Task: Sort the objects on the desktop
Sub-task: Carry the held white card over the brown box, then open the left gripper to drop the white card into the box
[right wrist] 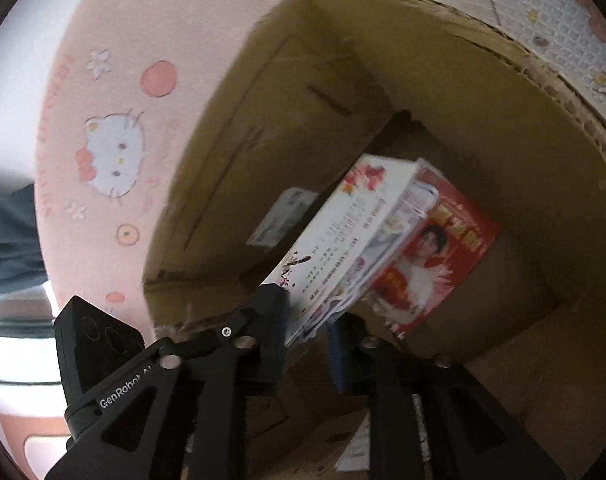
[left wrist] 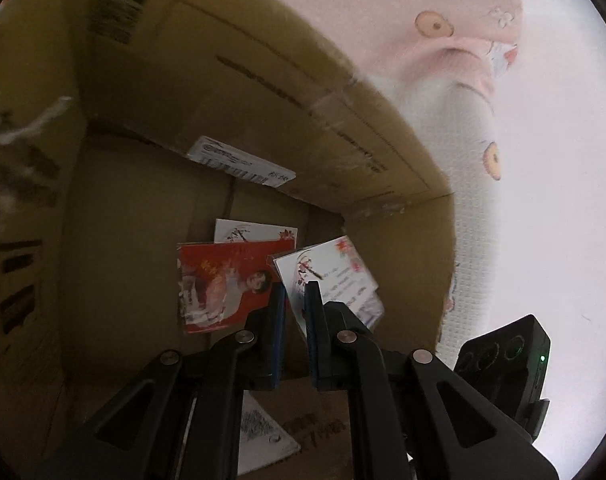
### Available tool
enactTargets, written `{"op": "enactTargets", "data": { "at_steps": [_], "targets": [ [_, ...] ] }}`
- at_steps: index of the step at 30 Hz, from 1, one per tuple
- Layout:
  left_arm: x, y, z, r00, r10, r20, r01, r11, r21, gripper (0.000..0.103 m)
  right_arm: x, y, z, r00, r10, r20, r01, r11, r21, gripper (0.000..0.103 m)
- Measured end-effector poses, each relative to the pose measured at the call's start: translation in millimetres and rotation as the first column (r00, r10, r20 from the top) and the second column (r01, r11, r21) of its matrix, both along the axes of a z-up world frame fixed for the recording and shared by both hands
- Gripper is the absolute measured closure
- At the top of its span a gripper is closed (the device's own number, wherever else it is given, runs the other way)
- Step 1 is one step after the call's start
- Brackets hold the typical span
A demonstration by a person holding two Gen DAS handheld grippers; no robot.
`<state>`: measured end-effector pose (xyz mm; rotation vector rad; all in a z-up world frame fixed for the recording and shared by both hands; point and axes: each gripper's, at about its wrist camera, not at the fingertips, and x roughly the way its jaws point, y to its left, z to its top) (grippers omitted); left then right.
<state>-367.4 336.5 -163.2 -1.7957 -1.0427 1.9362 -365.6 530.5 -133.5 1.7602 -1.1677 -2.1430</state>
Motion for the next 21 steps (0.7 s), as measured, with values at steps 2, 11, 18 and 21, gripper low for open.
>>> {"op": "enactTargets", "data": {
  "at_steps": [2, 11, 18, 21],
  "targets": [
    [-1.6, 4.8, -5.9, 1.0, -0.015, 0.012, 0.015, 1.0, 0.005, 0.093, -0.9, 6.5, -7.1, 1.0, -0.015, 0.027, 0.015, 1.0, 0.0, 0.071],
    [3.3, -5.7, -14.8, 0.996, 0.0, 0.09, 0.001, 1.0, -0.012, 0.05, -0.7, 16.3, -5.9, 0.992, -0.034, 0.12, 0.023, 0.995, 0.094, 0.027],
    [10.8, -14.4, 10.0, 0.999, -0.001, 0.046, 0.001, 1.0, -0.01, 0.049, -0.8, 0.9, 18.9, 0.996, -0.02, 0.09, 0.009, 0.992, 0.129, 0.024],
    [13.7, -19.8, 20.5, 0.999, 0.001, 0.038, -0.001, 1.0, 0.001, 0.049, 4.4, -5.4, 29.4, 0.997, -0.017, 0.077, 0.007, 0.99, 0.138, 0.024]
  ]
}}
